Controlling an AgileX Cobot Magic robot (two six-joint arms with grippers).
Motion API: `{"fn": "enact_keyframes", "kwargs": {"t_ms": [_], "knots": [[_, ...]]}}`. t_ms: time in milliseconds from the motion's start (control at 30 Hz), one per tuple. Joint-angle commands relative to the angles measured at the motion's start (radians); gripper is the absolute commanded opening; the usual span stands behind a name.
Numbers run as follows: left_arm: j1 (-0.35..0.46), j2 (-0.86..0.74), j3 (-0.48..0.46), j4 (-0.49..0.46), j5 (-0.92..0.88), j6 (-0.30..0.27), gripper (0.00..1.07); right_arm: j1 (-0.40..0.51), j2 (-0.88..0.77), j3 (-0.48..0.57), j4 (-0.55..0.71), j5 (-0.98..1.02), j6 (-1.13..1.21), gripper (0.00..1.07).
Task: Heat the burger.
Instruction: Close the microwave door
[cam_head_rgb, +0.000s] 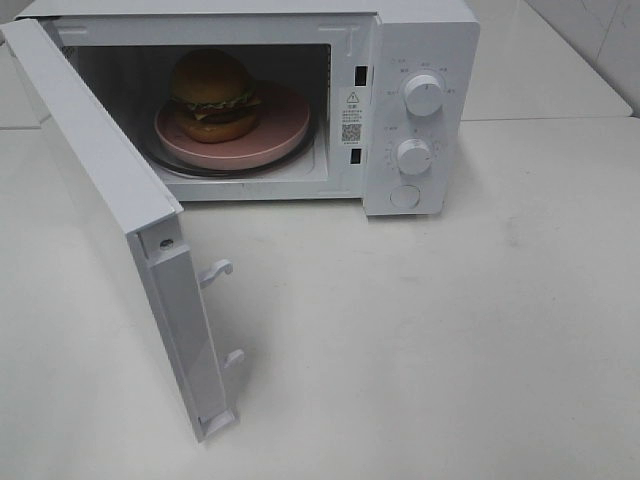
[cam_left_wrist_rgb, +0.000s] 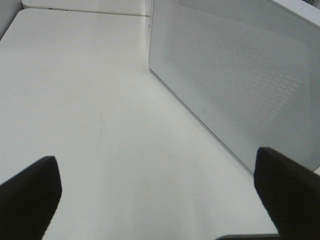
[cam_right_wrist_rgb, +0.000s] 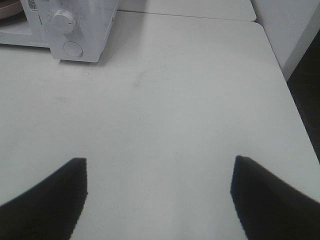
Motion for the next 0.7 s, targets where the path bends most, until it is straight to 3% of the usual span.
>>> {"fn": "enact_keyframes", "kwargs": {"t_ms": [33, 133, 167, 267, 333, 367, 433, 533, 600, 700], "knots": [[-0.001, 0.039, -0.027, -0.007, -0.067, -0.002, 0.96, -0.006, -0.027, 0.003, 0.000, -0.003, 0.006, 0.76], [-0.001, 0.087, -0.028, -0.004, -0.126, -0.001, 0.87, -0.006, -0.027, 0.003, 0.000, -0.003, 0.006, 0.76], [-0.001, 0.126, -0.028, -0.004, -0.162, -0.001, 0.76, -0.006, -0.027, 0.003, 0.000, -0.003, 0.006, 0.76], [-0.001, 0.148, -0.025, -0.004, -0.178, -0.001, 0.68, -0.006, -0.027, 0.003, 0.000, -0.003, 0.006, 0.76], [-0.001, 0.231, -0.004, -0.006, -0.226, -0.001, 0.40, -0.006, -0.027, 0.003, 0.000, -0.003, 0.006, 0.76], [-0.001, 0.231, -0.004, -0.006, -0.226, -0.001, 0.40, -0.006, -0.027, 0.003, 0.000, -0.003, 0.006, 0.76], [-0.001, 0.289, 0.025, -0.006, -0.296, -0.001, 0.24, -0.006, -0.027, 0.003, 0.000, -0.003, 0.006, 0.76], [-0.001, 0.309, 0.034, -0.007, -0.322, -0.001, 0.18, -0.006, -0.027, 0.003, 0.000, -0.003, 0.006, 0.76], [-0.001, 0.385, 0.076, -0.002, -0.410, 0.002, 0.00, -0.006, -0.027, 0.003, 0.000, -0.003, 0.006, 0.76], [-0.001, 0.436, 0.125, -0.009, -0.511, 0.018, 0.00, -0.006, -0.027, 0.003, 0.000, -0.003, 0.006, 0.76]]}}
